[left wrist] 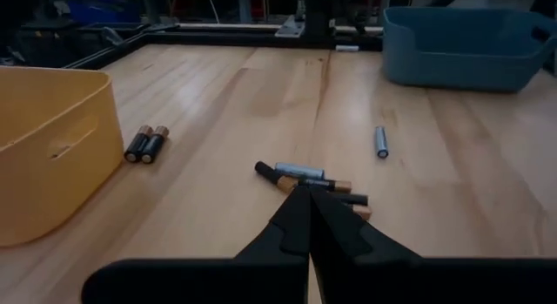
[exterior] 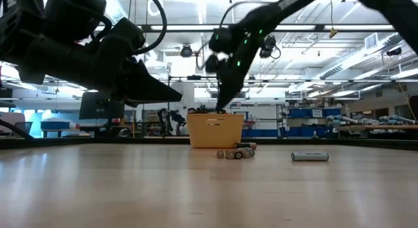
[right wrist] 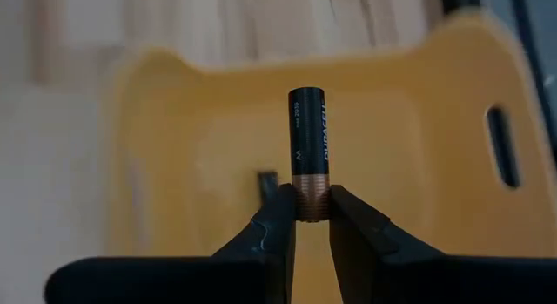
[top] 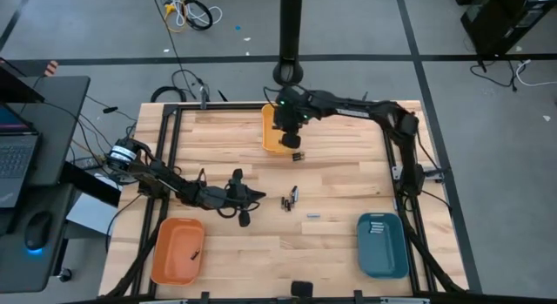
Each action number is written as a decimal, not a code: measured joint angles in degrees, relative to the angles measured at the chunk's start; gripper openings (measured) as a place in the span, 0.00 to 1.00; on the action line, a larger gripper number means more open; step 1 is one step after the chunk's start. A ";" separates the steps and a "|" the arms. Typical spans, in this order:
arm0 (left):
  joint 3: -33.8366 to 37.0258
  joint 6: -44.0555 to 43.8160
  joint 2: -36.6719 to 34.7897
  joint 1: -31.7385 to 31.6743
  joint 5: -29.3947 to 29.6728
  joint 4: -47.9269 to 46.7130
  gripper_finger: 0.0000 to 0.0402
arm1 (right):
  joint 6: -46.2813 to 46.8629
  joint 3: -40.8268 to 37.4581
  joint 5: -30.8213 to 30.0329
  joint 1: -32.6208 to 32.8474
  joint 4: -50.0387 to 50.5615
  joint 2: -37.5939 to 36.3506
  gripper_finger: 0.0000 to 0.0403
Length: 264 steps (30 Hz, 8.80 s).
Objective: Sort batteries
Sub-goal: Put the large black battery into the yellow bin, then put the white battery into the blue bin
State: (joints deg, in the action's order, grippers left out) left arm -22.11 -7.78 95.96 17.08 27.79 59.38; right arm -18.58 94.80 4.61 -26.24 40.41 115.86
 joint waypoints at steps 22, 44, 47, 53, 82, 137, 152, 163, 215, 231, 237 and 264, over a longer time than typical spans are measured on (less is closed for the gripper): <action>-0.07 -0.15 0.00 -0.11 -2.43 -0.80 0.02 | 0.94 1.84 0.56 -0.36 5.48 4.70 0.32; -5.29 -1.12 0.00 -0.04 -5.92 -8.15 0.02 | 17.85 -39.66 -2.87 20.75 -14.03 -32.59 0.03; -9.62 -1.87 0.00 -0.07 -8.42 -17.74 0.02 | 25.06 -51.63 -5.95 25.50 -27.32 -37.83 0.03; -22.20 -4.67 0.00 -0.15 -10.95 -44.07 0.04 | 35.72 -66.03 -12.64 35.01 -47.42 -42.06 0.03; -35.89 -25.79 12.96 -9.89 -18.28 -45.94 0.56 | 39.65 -67.86 -23.22 45.29 -51.24 -41.95 0.03; -48.39 -31.63 20.77 -12.15 -17.59 -60.62 0.54 | 39.64 -67.86 -23.22 45.24 -51.57 -41.89 0.04; -48.76 -28.81 23.31 -12.25 -15.42 -60.07 0.49 | 39.87 -67.84 -23.22 45.35 -51.84 -41.89 0.03; -48.53 -12.71 23.54 -12.15 -13.96 -59.09 0.07 | 39.33 -67.84 -23.22 45.35 -51.80 -41.89 0.04; -48.63 -10.65 24.15 -8.13 -13.99 -57.43 0.33 | 38.00 -67.86 -24.22 45.75 -45.08 -48.45 0.12; -48.40 -4.08 22.96 -7.91 -15.45 -56.89 0.06 | 37.88 -67.86 -24.16 45.77 -44.48 -48.45 0.11; -48.39 -1.79 20.70 -7.87 -14.92 -56.58 0.01 | 36.22 -67.86 -24.23 46.32 -44.29 -49.11 0.12; -41.78 4.17 18.28 -2.87 -9.90 -43.61 0.01 | 45.30 -67.84 -24.64 47.76 -53.20 -30.78 0.27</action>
State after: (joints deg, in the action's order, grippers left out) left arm -63.89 -3.61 114.24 14.21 17.89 15.77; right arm 26.72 26.96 -20.03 21.52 -12.79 85.08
